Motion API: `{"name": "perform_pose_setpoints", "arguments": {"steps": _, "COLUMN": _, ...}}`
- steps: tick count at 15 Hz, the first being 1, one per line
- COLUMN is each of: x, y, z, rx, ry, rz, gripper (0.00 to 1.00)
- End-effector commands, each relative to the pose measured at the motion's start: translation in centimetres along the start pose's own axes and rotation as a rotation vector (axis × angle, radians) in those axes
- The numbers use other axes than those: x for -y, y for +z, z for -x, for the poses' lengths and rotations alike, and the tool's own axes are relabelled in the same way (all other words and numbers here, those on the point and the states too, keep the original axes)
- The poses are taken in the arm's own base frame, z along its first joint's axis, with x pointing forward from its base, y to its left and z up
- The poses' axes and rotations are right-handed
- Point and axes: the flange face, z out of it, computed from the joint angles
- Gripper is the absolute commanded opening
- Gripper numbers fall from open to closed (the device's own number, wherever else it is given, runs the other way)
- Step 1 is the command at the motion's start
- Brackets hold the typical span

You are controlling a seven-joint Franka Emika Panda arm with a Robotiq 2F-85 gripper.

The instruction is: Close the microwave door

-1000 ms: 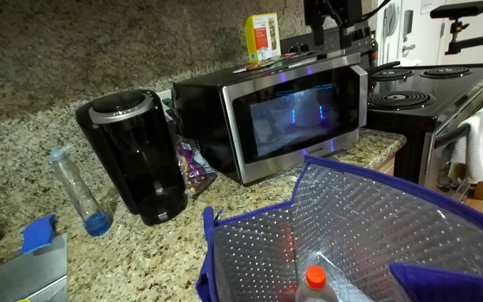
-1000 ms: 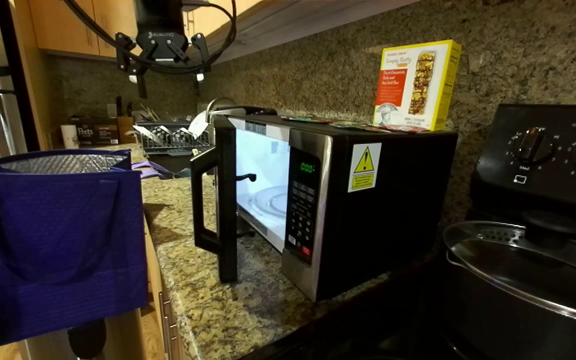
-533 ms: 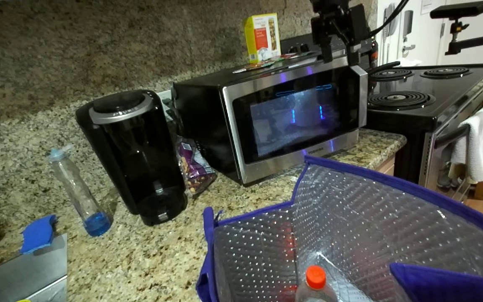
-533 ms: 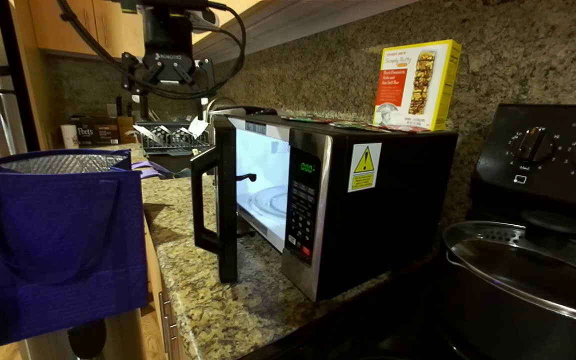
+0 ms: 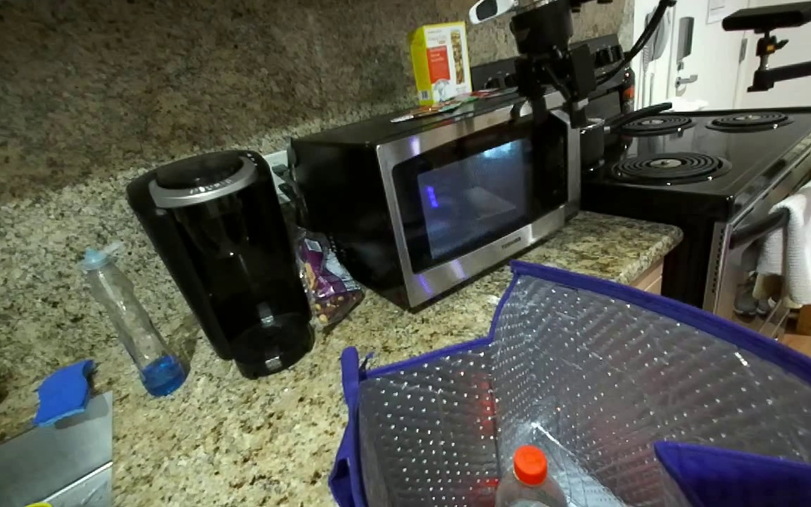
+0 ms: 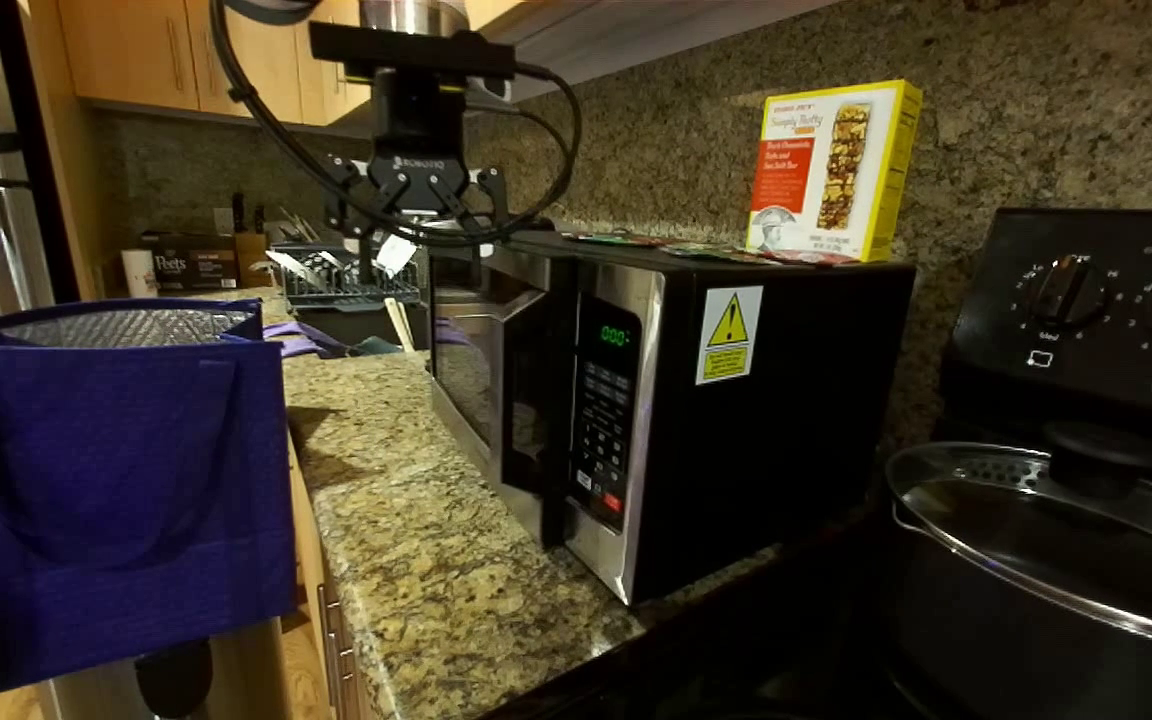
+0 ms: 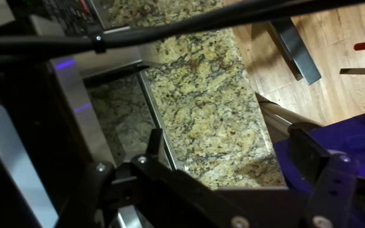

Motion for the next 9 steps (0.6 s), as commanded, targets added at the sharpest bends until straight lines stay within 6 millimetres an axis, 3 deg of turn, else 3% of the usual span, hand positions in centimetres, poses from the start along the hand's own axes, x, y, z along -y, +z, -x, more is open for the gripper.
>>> {"name": "perform_pose_setpoints", "arguments": {"steps": 1, "x": -3.3, "y": 0.8, "z": 0.6, "rx": -0.007, "ry": -0.009, "rz": 0.058, "gripper": 1.0}}
{"name": "perform_pose_setpoints", "arguments": {"steps": 9, "x": -4.7, "y": 0.3, "z": 2.5, "rx": -0.016, "ry": 0.022, "rz": 0.098, "gripper": 1.0}}
